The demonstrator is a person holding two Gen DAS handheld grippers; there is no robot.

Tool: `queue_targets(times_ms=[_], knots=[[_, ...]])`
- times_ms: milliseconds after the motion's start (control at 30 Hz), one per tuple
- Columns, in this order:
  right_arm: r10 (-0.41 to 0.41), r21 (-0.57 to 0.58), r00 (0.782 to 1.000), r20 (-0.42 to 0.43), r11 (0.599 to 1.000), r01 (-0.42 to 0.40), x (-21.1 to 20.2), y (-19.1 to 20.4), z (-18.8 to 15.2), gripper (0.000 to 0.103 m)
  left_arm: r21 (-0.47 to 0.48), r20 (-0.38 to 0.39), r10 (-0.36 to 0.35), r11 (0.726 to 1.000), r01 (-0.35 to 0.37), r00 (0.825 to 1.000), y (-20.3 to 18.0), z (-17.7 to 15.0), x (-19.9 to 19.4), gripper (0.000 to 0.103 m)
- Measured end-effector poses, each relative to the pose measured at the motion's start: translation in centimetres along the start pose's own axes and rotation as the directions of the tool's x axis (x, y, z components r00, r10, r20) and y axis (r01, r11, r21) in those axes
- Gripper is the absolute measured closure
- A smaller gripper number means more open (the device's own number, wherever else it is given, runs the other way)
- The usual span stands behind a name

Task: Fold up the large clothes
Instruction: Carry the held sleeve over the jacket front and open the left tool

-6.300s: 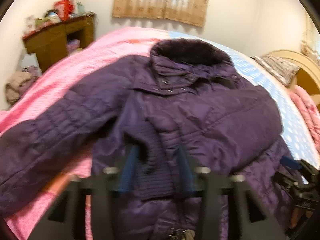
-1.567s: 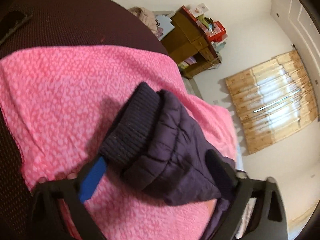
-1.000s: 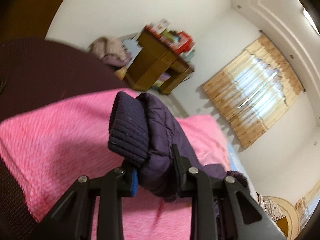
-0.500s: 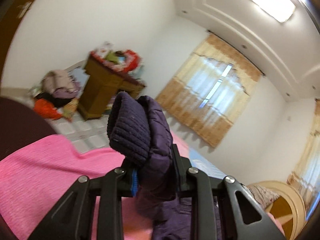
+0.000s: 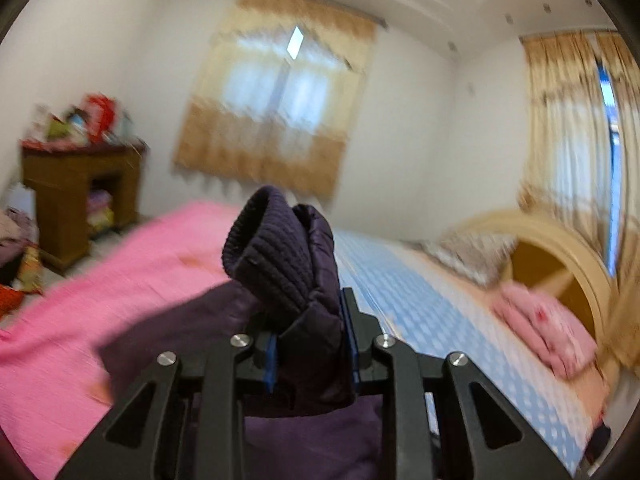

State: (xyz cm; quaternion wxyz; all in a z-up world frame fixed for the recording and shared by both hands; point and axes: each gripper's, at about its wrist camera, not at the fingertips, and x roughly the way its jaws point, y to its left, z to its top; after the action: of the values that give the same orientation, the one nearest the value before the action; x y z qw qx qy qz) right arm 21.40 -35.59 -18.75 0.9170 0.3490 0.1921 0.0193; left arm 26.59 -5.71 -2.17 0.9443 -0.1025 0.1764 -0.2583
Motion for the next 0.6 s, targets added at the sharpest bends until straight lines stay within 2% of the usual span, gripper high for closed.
queue_targets(times_ms=[67, 133, 233, 267, 300, 367, 400, 467, 500, 533, 567, 600], knots=[[0.004, 0.079, 0.999, 0.035, 0.997, -0.007, -0.5, -1.5, 0.4, 0.010, 0.036, -0.074, 0.004, 0.999, -0.001, 0.997, -1.9, -2.7, 3.2, 0.077], [-0.002, 0.143, 0.998, 0.066, 0.990, -0.007, -1.0, -2.8, 0.7, 0.009, 0.072, -0.155, -0.003, 0.997, 0.014, 0.988, -3.5, -5.1, 5.1, 0.072], [-0.009, 0.212, 0.995, 0.097, 0.977, -0.011, -1.3, -4.0, 1.0, 0.006, 0.140, -0.203, 0.001, 0.990, 0.028, 0.979, -5.2, -7.6, 5.0, 0.060], [-0.002, 0.227, 0.996, 0.094, 0.974, -0.019, -1.2, -4.3, 1.0, 0.006, 0.158, -0.201, -0.007, 0.987, 0.039, 0.979, -5.6, -7.7, 4.3, 0.044], [0.000, 0.236, 0.996, 0.090, 0.972, -0.021, -1.1, -4.5, 1.0, 0.006, 0.169, -0.196, -0.014, 0.984, 0.048, 0.980, -6.0, -7.7, 3.5, 0.024], [0.000, 0.234, 0.996, 0.084, 0.972, -0.019, -0.8, -4.4, 1.0, 0.006, 0.216, -0.130, -0.024, 0.975, 0.052, 0.991, -6.1, -7.2, 0.8, 0.011], [-0.001, 0.225, 0.997, 0.081, 0.974, -0.018, -0.9, -4.3, 0.9, 0.006, 0.236, -0.113, -0.021, 0.971, 0.047, 0.993, -6.2, -6.8, 0.5, 0.007], [-0.009, 0.177, 0.997, 0.078, 0.984, -0.004, -0.9, -3.4, 0.8, 0.006, 0.273, -0.107, 0.039, 0.962, -0.008, 0.993, -3.9, -6.0, -0.3, 0.000], [-0.010, 0.145, 0.997, 0.074, 0.989, -0.001, -0.7, -2.8, 0.7, 0.006, 0.277, -0.104, 0.083, 0.959, -0.051, 0.991, -2.9, -5.2, 0.6, 0.000], [0.000, 0.110, 0.998, 0.061, 0.994, -0.007, -0.6, -2.3, 0.6, 0.006, 0.292, -0.095, 0.166, 0.947, -0.132, 0.981, -0.9, -4.8, 1.0, 0.000], [0.011, 0.072, 0.999, 0.039, 0.997, -0.013, -0.3, -1.5, 0.4, 0.006, 0.312, -0.089, 0.275, 0.920, -0.236, 0.957, 1.0, -4.4, 2.1, 0.000], [0.016, 0.029, 1.000, 0.015, 0.999, -0.016, 0.1, -0.6, 0.1, 0.006, 0.321, -0.097, 0.348, 0.898, -0.302, 0.932, 2.5, -4.2, 2.8, 0.000]])
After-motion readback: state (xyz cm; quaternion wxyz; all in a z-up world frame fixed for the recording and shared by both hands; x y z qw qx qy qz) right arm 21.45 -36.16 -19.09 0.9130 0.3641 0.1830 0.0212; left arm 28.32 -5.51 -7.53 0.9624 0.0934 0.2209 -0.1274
